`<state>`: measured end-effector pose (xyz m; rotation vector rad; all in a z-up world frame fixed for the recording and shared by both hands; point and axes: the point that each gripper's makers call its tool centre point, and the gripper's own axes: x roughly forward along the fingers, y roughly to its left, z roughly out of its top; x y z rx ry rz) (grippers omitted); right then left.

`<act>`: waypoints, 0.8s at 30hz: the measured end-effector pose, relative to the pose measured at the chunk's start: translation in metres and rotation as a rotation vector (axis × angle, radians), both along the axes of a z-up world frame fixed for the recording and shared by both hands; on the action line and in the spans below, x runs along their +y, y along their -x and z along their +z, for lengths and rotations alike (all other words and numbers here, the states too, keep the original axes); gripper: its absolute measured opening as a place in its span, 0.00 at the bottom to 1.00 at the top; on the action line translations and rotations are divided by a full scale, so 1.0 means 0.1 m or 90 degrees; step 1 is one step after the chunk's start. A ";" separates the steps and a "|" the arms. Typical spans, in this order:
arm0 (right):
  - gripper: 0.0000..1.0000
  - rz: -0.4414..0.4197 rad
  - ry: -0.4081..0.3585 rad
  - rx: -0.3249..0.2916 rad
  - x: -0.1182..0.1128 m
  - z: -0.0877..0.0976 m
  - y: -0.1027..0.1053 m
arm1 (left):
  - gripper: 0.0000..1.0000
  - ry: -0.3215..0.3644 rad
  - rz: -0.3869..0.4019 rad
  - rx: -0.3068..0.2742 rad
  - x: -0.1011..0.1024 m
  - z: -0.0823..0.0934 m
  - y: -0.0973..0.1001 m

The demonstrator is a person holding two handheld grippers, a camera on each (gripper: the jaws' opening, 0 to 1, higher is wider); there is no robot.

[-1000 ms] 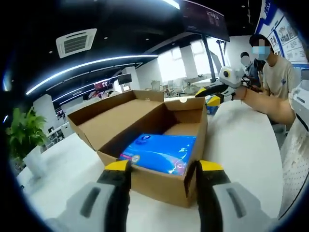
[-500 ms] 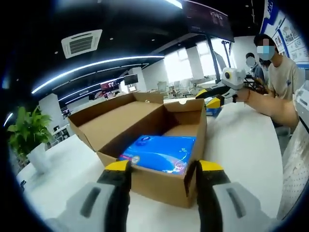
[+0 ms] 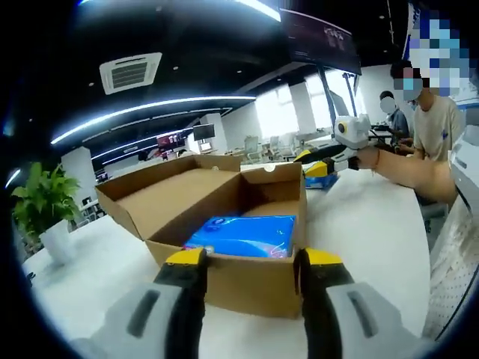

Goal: Operate the shoe box by opening the lid, removing the specified soft item, and placing it in the target area until the item is outside and the box remains undamaged.

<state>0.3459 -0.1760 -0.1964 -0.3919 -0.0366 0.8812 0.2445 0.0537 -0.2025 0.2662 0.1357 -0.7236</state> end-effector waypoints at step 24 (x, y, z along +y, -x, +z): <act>0.37 0.034 -0.135 0.065 -0.19 0.07 0.04 | 0.51 0.061 -0.036 -0.083 -0.17 -0.08 0.06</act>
